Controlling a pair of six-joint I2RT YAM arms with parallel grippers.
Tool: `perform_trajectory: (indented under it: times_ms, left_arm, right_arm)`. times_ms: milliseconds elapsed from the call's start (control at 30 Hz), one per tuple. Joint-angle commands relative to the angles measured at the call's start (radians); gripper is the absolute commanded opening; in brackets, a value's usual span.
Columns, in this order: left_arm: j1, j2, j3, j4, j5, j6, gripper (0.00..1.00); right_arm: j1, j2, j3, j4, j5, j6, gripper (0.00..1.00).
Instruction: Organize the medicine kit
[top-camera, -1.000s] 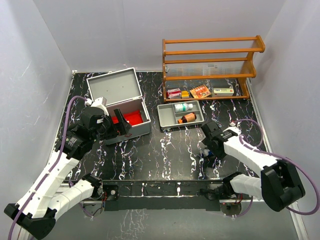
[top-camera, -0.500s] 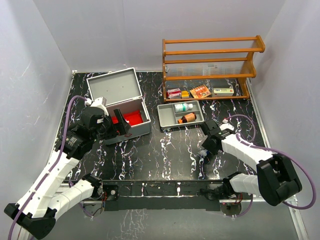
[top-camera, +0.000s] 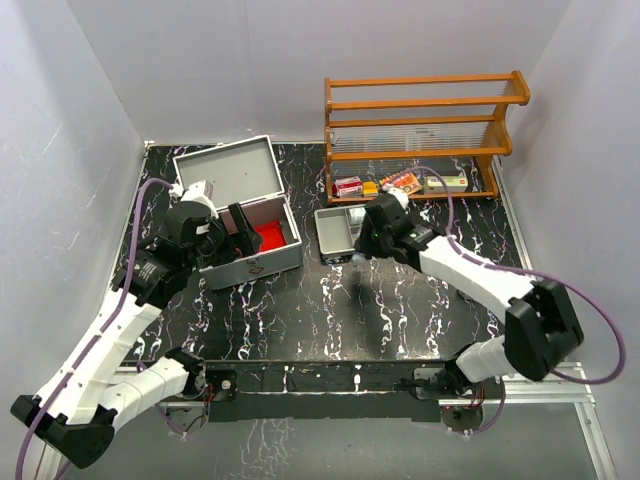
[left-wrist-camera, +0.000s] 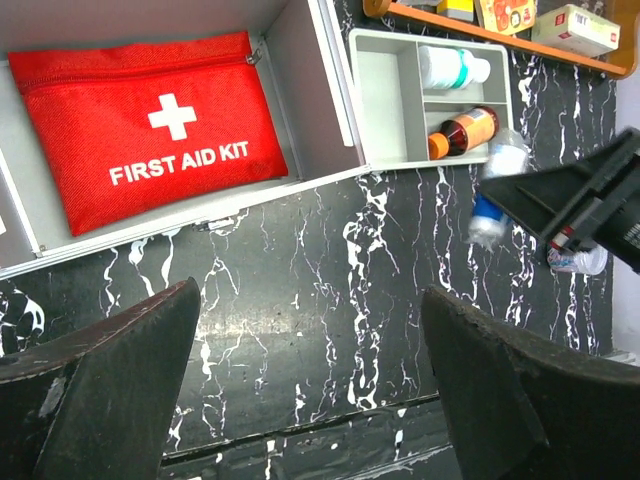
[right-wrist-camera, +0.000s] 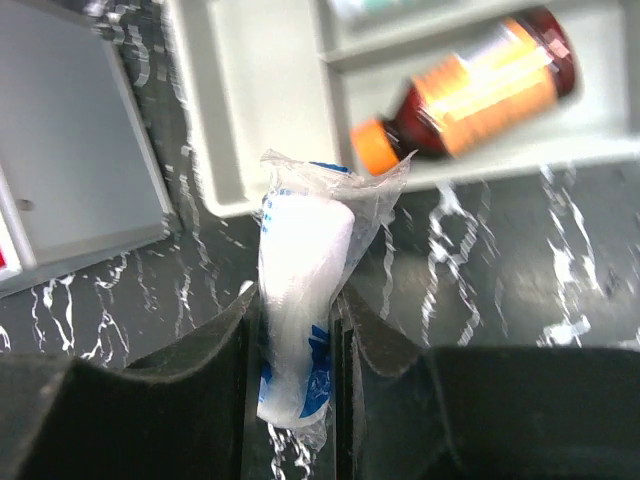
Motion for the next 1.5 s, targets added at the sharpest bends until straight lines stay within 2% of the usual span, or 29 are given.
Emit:
perform_trajectory:
  times_ms: [0, 300, 400, 700, 800, 900, 1000, 1100, 1267, 1400, 1467]
  left_arm:
    - [-0.002, -0.010, 0.057, 0.004, -0.023, -0.007, 0.91]
    - [-0.002, -0.020, 0.080, -0.034, -0.031, -0.015, 0.91]
    - [-0.002, -0.018, 0.080, -0.035, -0.024, -0.022, 0.91]
    - [-0.003, -0.007, 0.070, -0.035, 0.007, -0.021, 0.91]
    - [-0.001, 0.001, 0.065, -0.031, 0.015, -0.017, 0.91]
    - [-0.002, 0.021, 0.075, -0.031, 0.031, -0.007, 0.92]
    - [-0.002, 0.051, 0.103, -0.052, 0.014, 0.012, 0.93]
    - [-0.002, 0.068, 0.129, -0.076, -0.060, 0.036, 0.94]
    - [0.011, 0.091, 0.161, -0.106, -0.173, 0.071, 0.95]
    - [0.064, 0.108, 0.174, -0.137, -0.210, 0.081, 0.96]
    - [0.110, 0.103, 0.172, -0.139, -0.181, 0.085, 0.96]
  right_arm:
    - [0.029, 0.123, 0.149, 0.142, -0.019, -0.184, 0.23]
    - [0.036, 0.419, 0.358, 0.221, -0.046, -0.351, 0.24]
    - [0.037, 0.502, 0.429, 0.195, -0.034, -0.380, 0.24]
    - [0.036, 0.610, 0.505, 0.115, 0.014, -0.442, 0.26]
    - [0.036, 0.618, 0.517, 0.074, 0.018, -0.444, 0.32]
    - [0.037, 0.591, 0.517, 0.076, 0.031, -0.435, 0.44]
    - [0.036, 0.555, 0.524, 0.086, 0.049, -0.420, 0.48]
    - [0.036, 0.530, 0.523, 0.084, 0.100, -0.392, 0.46]
    - [0.030, 0.533, 0.508, 0.024, 0.233, -0.338, 0.33]
    - [0.027, 0.547, 0.495, -0.012, 0.273, -0.324, 0.29]
    - [0.028, 0.553, 0.493, -0.017, 0.264, -0.326, 0.28]
